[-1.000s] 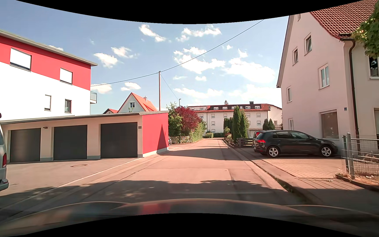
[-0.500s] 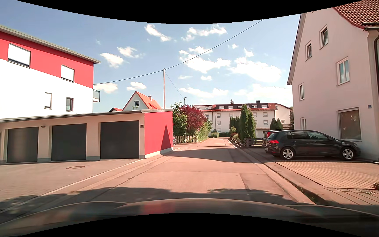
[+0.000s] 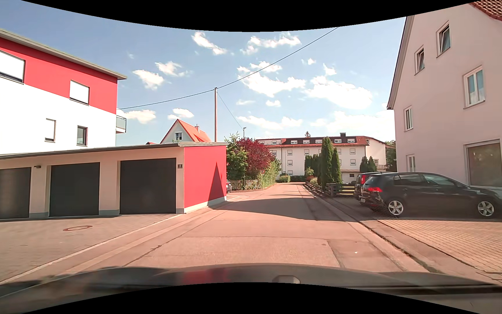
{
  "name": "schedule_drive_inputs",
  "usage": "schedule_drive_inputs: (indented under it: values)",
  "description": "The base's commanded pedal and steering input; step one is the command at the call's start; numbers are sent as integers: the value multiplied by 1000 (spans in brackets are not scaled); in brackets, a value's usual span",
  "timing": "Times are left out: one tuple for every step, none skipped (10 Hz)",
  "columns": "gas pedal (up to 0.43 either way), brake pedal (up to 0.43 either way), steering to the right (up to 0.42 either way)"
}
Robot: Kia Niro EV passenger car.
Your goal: Follow the waypoints while adhering to traffic rules and regulations
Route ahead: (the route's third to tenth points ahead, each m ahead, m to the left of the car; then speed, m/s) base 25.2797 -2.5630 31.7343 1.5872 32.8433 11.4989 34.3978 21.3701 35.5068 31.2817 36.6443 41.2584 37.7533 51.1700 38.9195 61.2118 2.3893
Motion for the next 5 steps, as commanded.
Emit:
schedule_drive_inputs:
  values:
    - [150, 0, 53]
    - [150, 0, 57]
    - [150, 0, 64]
    - [150, 0, 75]
    - [150, 0, 76]
